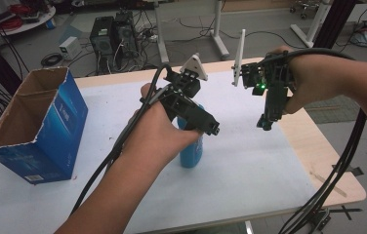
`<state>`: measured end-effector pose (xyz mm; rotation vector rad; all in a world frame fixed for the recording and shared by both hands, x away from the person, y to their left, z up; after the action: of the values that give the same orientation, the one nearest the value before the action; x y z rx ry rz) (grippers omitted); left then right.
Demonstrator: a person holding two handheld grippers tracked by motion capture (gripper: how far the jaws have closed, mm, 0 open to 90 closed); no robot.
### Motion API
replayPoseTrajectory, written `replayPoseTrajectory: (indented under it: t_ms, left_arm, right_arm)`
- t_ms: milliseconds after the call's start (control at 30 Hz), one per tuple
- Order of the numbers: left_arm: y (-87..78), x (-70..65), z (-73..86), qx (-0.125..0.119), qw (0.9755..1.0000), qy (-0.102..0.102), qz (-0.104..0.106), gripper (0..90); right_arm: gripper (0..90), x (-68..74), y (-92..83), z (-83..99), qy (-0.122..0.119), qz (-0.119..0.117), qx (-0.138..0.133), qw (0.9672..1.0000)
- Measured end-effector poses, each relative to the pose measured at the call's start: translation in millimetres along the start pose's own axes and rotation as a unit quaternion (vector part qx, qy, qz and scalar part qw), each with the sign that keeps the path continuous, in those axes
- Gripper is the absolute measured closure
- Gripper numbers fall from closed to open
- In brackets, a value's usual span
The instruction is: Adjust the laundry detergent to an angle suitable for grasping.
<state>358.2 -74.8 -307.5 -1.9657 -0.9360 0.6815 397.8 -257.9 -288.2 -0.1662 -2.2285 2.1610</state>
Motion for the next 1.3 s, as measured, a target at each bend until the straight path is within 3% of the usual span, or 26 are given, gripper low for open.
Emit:
replayPoseTrajectory:
  t_ms: [300, 567, 800, 1000, 1300]
  left_arm:
    - [13.8, -4.2, -5.8, 0.01, 0.9997, 0.005, -0.021, 1.8]
    - [22.3, 1.7, -8.1, 0.01, 0.9995, -0.012, -0.027, 1.8]
    - [24.8, 4.1, -8.2, 0.017, 0.9993, -0.011, -0.03, 2.8]
    - [25.6, 5.7, -8.5, 0.012, 0.9987, -0.015, -0.047, 3.1]
    - [26.7, 6.4, -9.1, 0.02, 0.9989, -0.01, -0.041, 8.7]
  right_arm:
    - [2.3, -2.0, 1.7, 2.1, -0.002, 0.002, -0.003, 1.0]
    - [2.2, -2.0, 2.7, 0.5, -0.001, 0.003, -0.001, 1.0]
    - [2.3, -4.0, 3.3, 1.4, -0.004, 0.002, -0.001, 1.0]
    - [2.3, -3.0, 3.4, 0.4, 0.001, 0.004, 0.0, 1.0]
    - [2.2, -4.1, 4.2, -0.7, -0.001, 0.001, 0.004, 1.0]
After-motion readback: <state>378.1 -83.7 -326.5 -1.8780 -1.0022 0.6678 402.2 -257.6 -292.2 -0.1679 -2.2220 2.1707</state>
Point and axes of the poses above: each handheld gripper's, and its own axes: y roughly forward along the jaws, z roughly out of its underside, x roughly to its left, the point moved 2 cm from there along y, roughly forward along the jaws, and after that the axes turned 7 degrees about -y, right-handed, at the moved point
